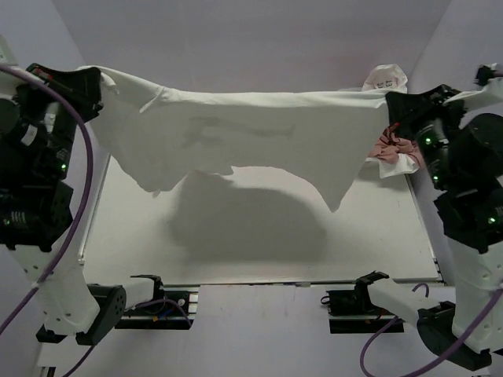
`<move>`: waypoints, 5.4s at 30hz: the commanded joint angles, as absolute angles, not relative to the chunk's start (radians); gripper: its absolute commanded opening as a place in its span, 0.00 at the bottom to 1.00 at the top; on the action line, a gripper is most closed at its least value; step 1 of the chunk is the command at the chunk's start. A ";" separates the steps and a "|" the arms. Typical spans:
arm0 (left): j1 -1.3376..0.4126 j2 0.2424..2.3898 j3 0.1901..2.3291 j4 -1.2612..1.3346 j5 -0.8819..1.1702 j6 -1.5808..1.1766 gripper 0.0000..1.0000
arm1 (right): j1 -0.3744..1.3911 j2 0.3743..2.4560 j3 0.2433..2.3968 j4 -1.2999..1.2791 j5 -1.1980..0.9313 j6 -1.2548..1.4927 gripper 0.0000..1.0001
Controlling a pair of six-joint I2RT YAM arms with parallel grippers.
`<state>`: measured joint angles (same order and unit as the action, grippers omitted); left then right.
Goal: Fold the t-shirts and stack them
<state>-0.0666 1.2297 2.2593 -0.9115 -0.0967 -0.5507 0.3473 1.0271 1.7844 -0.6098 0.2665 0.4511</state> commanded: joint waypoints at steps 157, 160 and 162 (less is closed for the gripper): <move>-0.071 1.020 0.509 -0.903 -0.141 -1.104 0.00 | 0.517 1.168 0.543 -0.647 0.055 0.796 0.00; -0.071 0.983 0.521 -0.917 -0.108 -1.091 0.00 | 0.514 1.118 0.555 -0.702 0.107 0.799 0.00; -0.071 0.962 0.532 -0.930 -0.083 -1.077 0.00 | 0.514 1.106 0.563 -0.713 0.115 0.793 0.00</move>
